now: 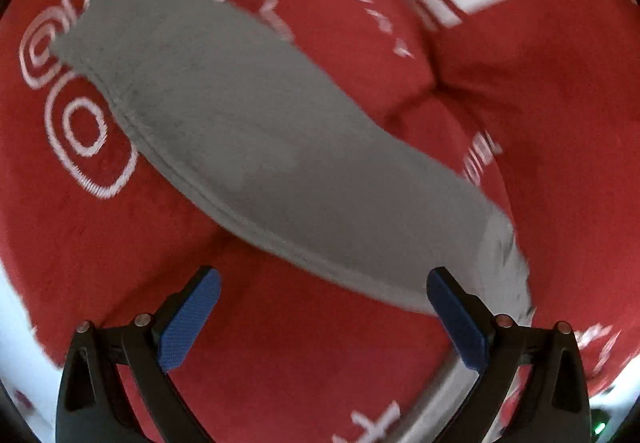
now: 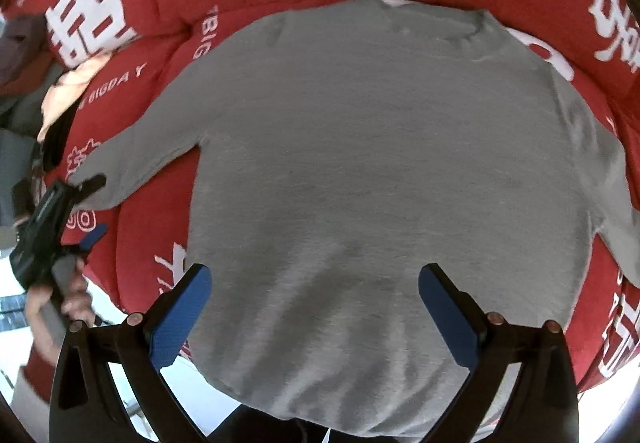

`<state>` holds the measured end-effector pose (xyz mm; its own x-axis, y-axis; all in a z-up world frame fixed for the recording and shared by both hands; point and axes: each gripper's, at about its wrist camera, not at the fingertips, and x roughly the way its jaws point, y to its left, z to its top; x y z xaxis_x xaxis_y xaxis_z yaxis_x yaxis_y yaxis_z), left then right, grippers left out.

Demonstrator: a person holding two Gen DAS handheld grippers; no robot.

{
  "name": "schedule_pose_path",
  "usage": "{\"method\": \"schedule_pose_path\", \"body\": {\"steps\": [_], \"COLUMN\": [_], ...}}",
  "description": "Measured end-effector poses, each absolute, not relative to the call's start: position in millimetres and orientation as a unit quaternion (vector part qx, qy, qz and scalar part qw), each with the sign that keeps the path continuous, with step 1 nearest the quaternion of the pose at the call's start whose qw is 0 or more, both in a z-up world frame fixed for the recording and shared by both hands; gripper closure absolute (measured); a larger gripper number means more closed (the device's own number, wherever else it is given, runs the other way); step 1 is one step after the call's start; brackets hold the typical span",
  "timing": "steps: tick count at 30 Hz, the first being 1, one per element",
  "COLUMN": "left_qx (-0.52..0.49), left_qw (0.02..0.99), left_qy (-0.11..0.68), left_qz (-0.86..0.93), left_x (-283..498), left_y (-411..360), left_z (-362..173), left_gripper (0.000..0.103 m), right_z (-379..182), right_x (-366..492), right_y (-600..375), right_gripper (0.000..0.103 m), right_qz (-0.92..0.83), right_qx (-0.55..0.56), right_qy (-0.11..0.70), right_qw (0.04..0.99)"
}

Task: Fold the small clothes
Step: 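Grasp the sweater sleeve cuff with the left gripper and lift it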

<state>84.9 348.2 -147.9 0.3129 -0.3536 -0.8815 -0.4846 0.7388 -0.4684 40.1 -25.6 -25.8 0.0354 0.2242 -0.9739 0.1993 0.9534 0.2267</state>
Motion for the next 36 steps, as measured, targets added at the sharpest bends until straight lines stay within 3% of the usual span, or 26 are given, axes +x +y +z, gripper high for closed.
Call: {"method": "schedule_pose_path", "body": {"steps": [7, 9, 11, 13, 14, 20, 28, 31, 34, 36], "left_qx": [-0.416, -0.399, -0.385, -0.382, -0.366, -0.272, -0.17, -0.156, -0.205, -0.236], "left_qw": [0.714, 0.729, 0.741, 0.746, 0.753, 0.816, 0.881, 0.866, 0.834, 0.82], "left_qy": [0.56, 0.552, 0.547, 0.542, 0.542, 0.507, 0.425, 0.441, 0.489, 0.51], "left_qz": [0.052, 0.065, 0.064, 0.066, 0.07, 0.045, -0.115, -0.178, -0.154, -0.108], "left_x": [102, 106, 111, 114, 116, 123, 140, 144, 147, 146], "left_y": [354, 349, 346, 349, 348, 317, 185, 120, 101, 111], "left_z": [-167, -161, -157, -158, -156, -104, -8, -9, -30, -45], "left_gripper": [0.001, 0.018, 0.058, 0.079, 0.085, 0.085, 0.085, 0.085, 0.084, 0.047], "right_z": [-37, -34, -29, -26, -24, -19, -17, -16, -13, -9], "right_x": [45, 47, 48, 48, 48, 39, 34, 30, 20, 14], "right_y": [-5, -1, 2, 2, 2, -13, -64, -90, -114, -129], "right_gripper": [0.0, 0.0, 0.0, 0.0, 0.0, 0.0, 0.0, 0.0, 0.0, 0.0], "right_qz": [0.01, 0.012, 0.015, 0.018, 0.019, 0.021, -0.002, -0.015, -0.028, -0.032], "right_qx": [0.137, 0.138, 0.138, 0.139, 0.14, 0.147, 0.193, 0.208, 0.208, 0.214], "right_qy": [0.709, 0.708, 0.705, 0.703, 0.702, 0.697, 0.686, 0.679, 0.677, 0.674], "right_qw": [0.692, 0.692, 0.695, 0.697, 0.698, 0.702, 0.702, 0.704, 0.705, 0.707]}}
